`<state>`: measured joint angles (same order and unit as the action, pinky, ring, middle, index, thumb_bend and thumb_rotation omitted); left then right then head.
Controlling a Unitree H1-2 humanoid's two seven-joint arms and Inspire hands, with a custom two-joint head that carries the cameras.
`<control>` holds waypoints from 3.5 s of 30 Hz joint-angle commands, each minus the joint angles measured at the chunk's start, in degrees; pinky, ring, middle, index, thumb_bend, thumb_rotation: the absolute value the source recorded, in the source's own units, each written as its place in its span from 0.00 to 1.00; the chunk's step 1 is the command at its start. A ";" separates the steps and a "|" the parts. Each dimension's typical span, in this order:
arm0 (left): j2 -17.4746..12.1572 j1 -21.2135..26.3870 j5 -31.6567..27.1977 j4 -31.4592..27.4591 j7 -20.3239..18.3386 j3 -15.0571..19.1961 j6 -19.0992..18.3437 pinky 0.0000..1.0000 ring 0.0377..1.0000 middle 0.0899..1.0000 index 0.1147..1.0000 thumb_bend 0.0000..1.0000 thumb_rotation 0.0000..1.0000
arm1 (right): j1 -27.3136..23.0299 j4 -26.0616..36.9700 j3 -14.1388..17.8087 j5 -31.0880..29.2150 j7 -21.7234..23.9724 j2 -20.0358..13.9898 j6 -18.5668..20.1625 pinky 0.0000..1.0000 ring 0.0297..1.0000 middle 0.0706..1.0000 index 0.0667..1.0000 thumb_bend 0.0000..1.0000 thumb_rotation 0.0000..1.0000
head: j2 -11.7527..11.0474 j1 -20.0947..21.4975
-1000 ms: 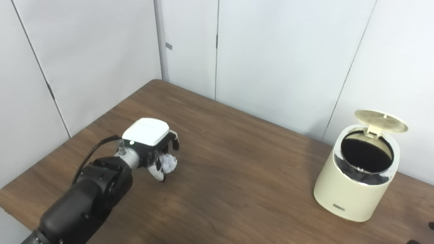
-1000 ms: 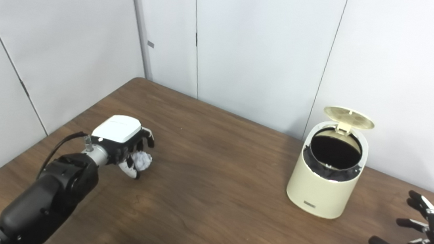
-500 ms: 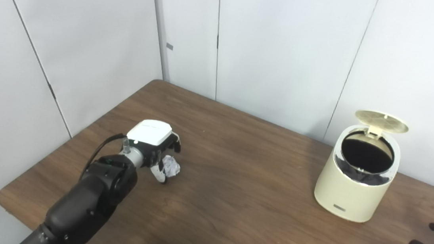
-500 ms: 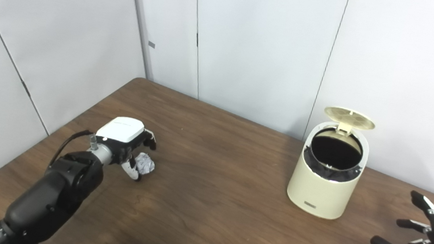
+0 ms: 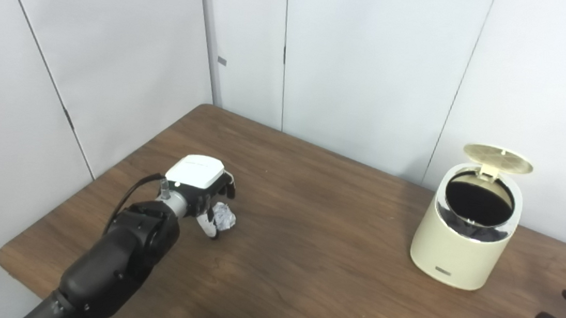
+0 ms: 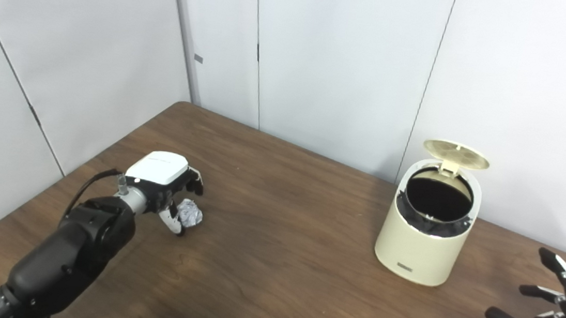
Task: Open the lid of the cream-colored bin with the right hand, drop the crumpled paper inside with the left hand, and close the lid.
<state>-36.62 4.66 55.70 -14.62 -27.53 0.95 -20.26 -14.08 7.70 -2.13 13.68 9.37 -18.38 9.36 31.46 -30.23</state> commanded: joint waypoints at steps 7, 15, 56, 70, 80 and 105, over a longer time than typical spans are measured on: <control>-1.37 -0.56 -1.44 -2.44 -2.58 -1.10 -0.37 0.54 0.68 0.70 0.63 0.83 0.02 | -1.48 2.02 0.52 0.07 -0.36 -0.52 -0.35 0.36 0.69 0.91 0.90 0.69 0.40 | 0.26 0.07; -1.54 -1.02 -2.28 -3.33 -2.72 -1.62 0.12 0.54 0.66 0.70 0.62 0.82 0.02 | -1.28 2.53 0.74 0.26 -0.57 -0.44 0.89 0.36 0.70 0.91 0.90 0.70 0.41 | 0.56 0.18; 0.27 1.53 -8.01 -7.39 7.77 0.58 3.15 0.36 0.37 0.42 0.47 0.50 0.00 | -0.74 1.24 0.49 0.78 -0.83 -0.76 -1.16 0.41 0.71 0.91 0.90 0.67 0.39 | 1.31 1.40; 7.50 8.58 -5.24 -15.90 5.02 -1.26 0.51 0.31 0.36 0.41 0.48 0.50 0.00 | -1.02 -0.20 0.34 0.64 -1.70 0.70 -0.74 0.46 0.74 0.90 0.89 0.67 0.27 | 0.24 5.88; 14.37 11.61 -4.08 -16.98 6.63 -3.68 1.94 0.32 0.36 0.42 0.47 0.50 0.00 | -1.57 -1.34 -0.81 2.95 -1.72 0.94 -0.08 0.55 0.80 0.94 0.92 0.67 0.14 | -0.97 15.05; 24.33 17.40 -6.54 -8.46 15.02 -7.52 7.40 0.30 0.36 0.42 0.47 0.50 0.00 | -1.30 -7.54 -2.88 4.13 -4.06 2.95 -6.53 0.63 0.80 0.89 0.89 0.72 0.15 | -4.79 26.98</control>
<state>-12.36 19.46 49.29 -22.51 -15.08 -6.61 -14.42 -14.18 -0.66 -5.13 17.37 6.38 -15.22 4.97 26.63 -3.25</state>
